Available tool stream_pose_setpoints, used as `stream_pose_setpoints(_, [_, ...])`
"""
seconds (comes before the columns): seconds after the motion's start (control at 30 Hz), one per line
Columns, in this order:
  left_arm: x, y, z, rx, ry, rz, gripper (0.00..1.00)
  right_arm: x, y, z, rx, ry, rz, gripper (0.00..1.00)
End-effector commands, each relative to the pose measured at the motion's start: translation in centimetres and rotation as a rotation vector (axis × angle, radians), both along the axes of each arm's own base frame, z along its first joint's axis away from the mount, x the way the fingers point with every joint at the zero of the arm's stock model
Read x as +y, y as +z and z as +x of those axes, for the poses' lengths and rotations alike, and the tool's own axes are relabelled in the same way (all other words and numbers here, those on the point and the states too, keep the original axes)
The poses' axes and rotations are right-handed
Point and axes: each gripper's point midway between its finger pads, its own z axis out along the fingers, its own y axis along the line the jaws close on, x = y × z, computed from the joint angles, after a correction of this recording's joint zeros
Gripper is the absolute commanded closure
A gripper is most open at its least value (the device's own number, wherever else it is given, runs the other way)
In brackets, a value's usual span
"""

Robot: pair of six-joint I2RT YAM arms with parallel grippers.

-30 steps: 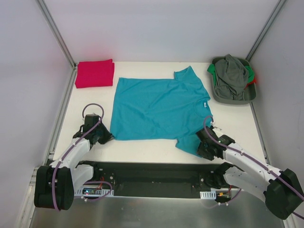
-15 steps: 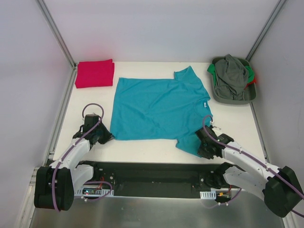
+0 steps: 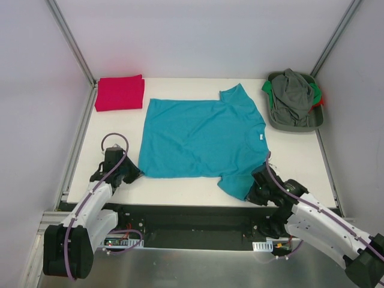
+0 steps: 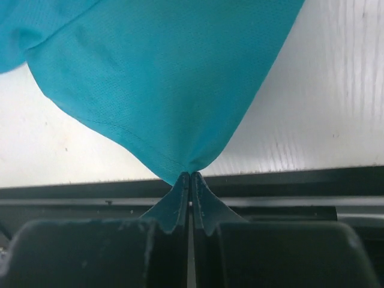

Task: Fold and stack the t-shirts
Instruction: Grap the side of the flattened tshirt closest away from the robot with both arms

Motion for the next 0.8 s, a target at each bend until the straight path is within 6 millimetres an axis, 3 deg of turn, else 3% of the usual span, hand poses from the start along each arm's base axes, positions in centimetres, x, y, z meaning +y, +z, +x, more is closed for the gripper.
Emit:
stream_pose_setpoints(0.0, [1.0,-0.6,-1.0,0.039,0.072,0.026,1.00,-0.6,0.7,-3.2,0.093,0.012,0.009,0.99])
stream_pose_setpoints(0.57, [3.1,1.7,-4.6,-0.019,0.261,0.037,1.00,1.6,3.6,-8.2,0.174,0.227,0.103,0.99])
stream_pose_setpoints(0.77, [3.5,2.7,-5.2,-0.037,0.334,0.010,1.00,1.3,5.7,-7.7,0.101,0.242,0.098,0.99])
